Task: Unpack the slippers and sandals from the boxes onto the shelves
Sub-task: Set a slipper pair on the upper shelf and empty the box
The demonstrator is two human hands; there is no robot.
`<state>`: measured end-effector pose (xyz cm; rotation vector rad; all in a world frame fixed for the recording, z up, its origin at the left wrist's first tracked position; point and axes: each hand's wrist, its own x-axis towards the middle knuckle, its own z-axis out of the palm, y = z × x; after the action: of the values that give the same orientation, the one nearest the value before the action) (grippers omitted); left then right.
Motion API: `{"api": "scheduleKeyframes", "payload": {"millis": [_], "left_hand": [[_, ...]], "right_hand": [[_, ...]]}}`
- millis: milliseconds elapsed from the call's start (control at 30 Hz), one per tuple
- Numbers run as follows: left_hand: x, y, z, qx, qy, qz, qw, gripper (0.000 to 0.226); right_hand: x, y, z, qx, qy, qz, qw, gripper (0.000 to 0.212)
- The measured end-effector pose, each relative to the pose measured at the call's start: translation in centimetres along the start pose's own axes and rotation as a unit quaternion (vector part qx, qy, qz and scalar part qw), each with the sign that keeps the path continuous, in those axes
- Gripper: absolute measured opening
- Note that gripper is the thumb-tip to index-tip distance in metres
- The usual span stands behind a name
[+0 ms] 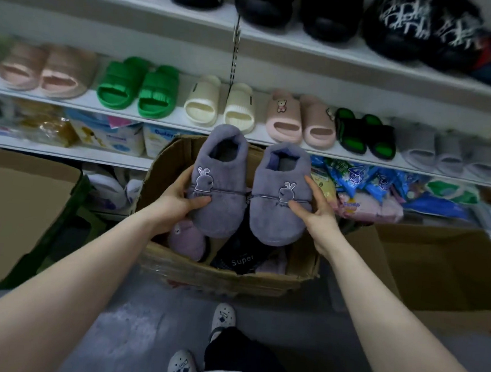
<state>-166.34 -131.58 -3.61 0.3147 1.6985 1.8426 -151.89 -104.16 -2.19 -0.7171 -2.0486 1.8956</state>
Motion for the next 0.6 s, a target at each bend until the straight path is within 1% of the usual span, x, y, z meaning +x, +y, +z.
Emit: {"api": "scheduleKeyframes", "payload": {"millis": [67, 133, 200, 300, 467, 600], "left_hand": [[-0.6, 1.3, 0.4, 0.000, -0.008, 0.024, 1.000, 0.080], [-1.1, 3.0, 0.9, 0.008, -0.019, 0.049, 0.999, 0.077], [-1.5, 5.2, 1.1, 0.023, -0.038, 0.078, 0.996, 0.078], [-1.7, 9.2, 1.4, 0.044, -0.062, 0.126, 0.989, 0.079], [-1.4, 18.4, 3.2, 0.062, -0.080, 0.204, 0.974, 0.075], [-1.4, 26.6, 5.7, 0.063, -0.110, 0.270, 0.954, 0.079]], "right_hand": [[-1.1, -1.8, -0.2, 0.007, 0.003, -0.029, 1.000, 0.065], [-1.8, -3.6, -0.7, 0.003, -0.011, -0.050, 0.999, 0.065], [-2.4, -5.7, -1.4, -0.016, -0.022, -0.079, 0.996, 0.063], [-3.1, -10.0, -2.6, -0.026, -0.017, -0.124, 0.992, 0.062], [-3.4, -18.6, -5.5, -0.067, 0.009, -0.201, 0.977, 0.063], [-2.3, -26.3, -8.0, -0.068, 0.038, -0.272, 0.959, 0.063]]}}
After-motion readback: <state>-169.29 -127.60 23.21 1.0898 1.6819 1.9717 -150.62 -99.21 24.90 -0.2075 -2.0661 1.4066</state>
